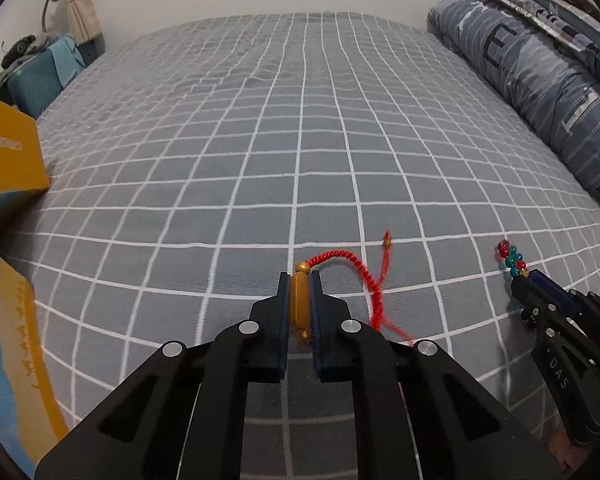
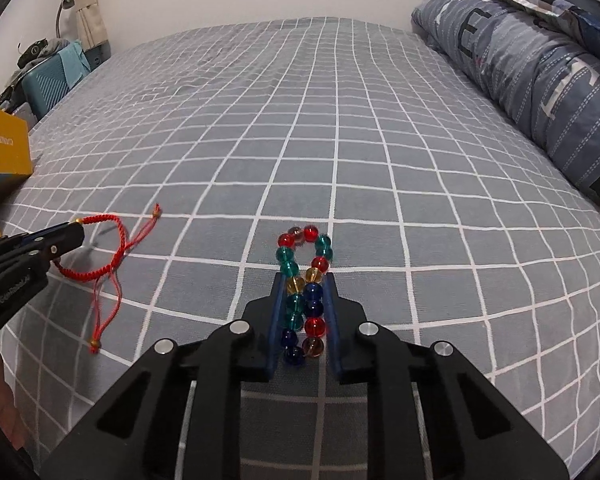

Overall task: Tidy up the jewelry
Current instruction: 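Lift and carry both bracelets with both tools over the box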

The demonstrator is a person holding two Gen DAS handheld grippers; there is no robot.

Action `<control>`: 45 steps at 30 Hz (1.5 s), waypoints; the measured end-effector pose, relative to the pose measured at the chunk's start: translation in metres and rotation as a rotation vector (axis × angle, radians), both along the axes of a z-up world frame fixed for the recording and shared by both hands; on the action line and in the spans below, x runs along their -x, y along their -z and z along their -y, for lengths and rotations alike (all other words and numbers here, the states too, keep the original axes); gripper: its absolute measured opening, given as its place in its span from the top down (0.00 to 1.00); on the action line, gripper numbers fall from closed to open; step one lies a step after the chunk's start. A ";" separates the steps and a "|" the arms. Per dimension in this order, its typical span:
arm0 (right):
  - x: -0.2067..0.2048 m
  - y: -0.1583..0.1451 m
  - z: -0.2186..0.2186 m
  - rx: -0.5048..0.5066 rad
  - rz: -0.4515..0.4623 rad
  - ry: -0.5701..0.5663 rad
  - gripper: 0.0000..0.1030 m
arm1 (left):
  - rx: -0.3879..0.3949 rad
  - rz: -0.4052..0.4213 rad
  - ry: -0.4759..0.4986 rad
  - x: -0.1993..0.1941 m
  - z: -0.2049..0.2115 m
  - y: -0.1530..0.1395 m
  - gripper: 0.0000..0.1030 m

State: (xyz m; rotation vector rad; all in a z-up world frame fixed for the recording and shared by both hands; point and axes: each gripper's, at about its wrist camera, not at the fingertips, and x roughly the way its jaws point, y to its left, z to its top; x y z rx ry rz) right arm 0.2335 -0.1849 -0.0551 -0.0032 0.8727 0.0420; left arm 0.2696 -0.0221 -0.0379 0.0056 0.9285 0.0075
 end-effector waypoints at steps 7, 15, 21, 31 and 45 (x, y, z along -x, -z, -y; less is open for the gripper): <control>0.013 -0.029 -0.006 0.012 0.044 -0.001 0.91 | 0.004 0.020 -0.012 0.015 -0.006 -0.024 0.92; 0.032 -0.058 -0.010 0.003 0.076 -0.001 0.91 | 0.007 0.053 -0.028 0.040 -0.019 -0.051 0.92; 0.048 -0.083 -0.024 0.006 0.109 -0.013 0.91 | 0.011 0.081 -0.056 0.059 -0.035 -0.076 0.92; 0.074 -0.130 -0.070 -0.009 0.166 -0.079 0.91 | -0.011 0.134 -0.122 0.105 -0.083 -0.120 0.92; 0.106 -0.196 -0.205 -0.049 0.240 -0.303 0.91 | -0.021 0.196 -0.314 0.198 -0.211 -0.175 0.92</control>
